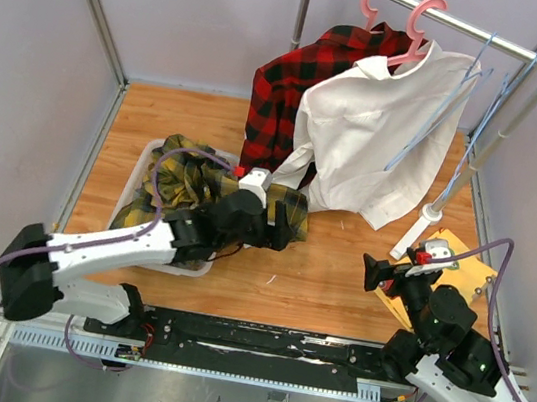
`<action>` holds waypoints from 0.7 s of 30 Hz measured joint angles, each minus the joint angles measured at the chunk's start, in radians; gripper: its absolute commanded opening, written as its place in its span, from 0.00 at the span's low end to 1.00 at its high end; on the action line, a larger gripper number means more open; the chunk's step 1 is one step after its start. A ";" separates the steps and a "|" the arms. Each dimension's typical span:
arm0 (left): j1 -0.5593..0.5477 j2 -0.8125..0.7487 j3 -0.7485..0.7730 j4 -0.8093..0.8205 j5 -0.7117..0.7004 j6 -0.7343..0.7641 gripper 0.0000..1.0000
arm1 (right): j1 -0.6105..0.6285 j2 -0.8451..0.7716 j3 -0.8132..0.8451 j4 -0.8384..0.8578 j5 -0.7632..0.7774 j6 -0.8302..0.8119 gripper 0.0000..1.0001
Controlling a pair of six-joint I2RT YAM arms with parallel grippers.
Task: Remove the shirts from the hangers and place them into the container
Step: Place the shirt in the bin.
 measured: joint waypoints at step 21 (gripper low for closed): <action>-0.066 0.674 0.406 -0.172 -0.474 -0.224 0.86 | 0.000 -0.008 0.000 -0.006 0.013 0.000 0.98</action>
